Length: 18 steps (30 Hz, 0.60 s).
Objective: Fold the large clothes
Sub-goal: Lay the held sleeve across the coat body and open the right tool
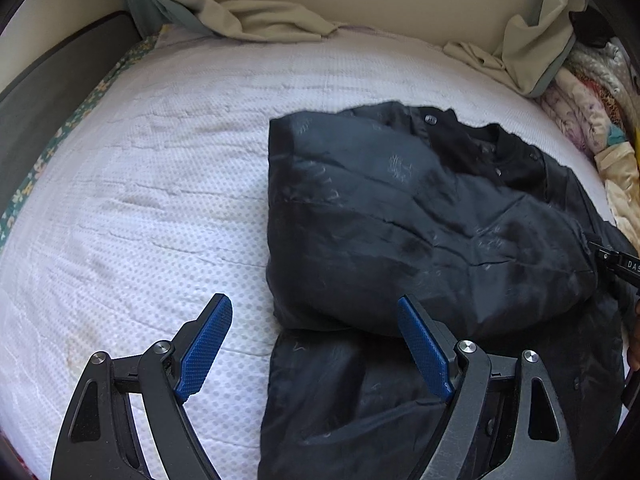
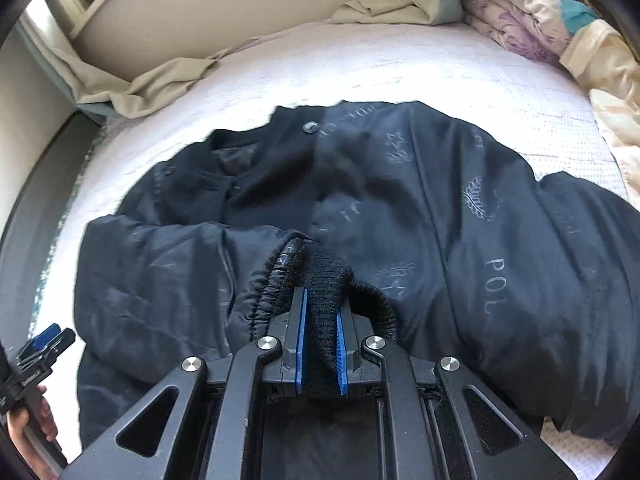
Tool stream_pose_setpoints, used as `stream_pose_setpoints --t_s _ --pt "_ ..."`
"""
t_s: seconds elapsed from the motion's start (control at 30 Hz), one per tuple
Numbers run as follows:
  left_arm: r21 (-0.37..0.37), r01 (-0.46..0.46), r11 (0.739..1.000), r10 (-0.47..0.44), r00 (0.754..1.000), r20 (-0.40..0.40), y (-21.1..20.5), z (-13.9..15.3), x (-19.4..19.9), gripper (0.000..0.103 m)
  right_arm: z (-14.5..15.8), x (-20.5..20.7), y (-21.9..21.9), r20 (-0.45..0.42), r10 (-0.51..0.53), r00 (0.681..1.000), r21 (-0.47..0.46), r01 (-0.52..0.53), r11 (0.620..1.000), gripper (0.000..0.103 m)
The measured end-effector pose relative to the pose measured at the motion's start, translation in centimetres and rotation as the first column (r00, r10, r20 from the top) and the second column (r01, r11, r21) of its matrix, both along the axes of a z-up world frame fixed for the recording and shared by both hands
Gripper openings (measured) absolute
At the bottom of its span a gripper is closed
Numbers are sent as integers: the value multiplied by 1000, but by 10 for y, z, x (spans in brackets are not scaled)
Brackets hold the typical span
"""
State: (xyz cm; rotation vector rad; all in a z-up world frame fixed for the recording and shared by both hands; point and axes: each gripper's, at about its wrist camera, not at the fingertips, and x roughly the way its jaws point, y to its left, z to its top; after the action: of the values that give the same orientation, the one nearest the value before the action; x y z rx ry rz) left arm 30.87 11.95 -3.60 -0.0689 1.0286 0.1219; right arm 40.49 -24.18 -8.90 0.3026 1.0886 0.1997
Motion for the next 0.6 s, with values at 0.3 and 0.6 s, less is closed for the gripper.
stream_pose_setpoints --t_s 0.3,0.6 --pt "-16 -4 1000 5 999 52 -3 11 0 86 30 -14 -6 95 -71 993 -78 79 994 45" --pt "-54 -5 999 5 1000 2 -13 -13 20 85 27 -30 32 119 103 988 -23 -101 995 31"
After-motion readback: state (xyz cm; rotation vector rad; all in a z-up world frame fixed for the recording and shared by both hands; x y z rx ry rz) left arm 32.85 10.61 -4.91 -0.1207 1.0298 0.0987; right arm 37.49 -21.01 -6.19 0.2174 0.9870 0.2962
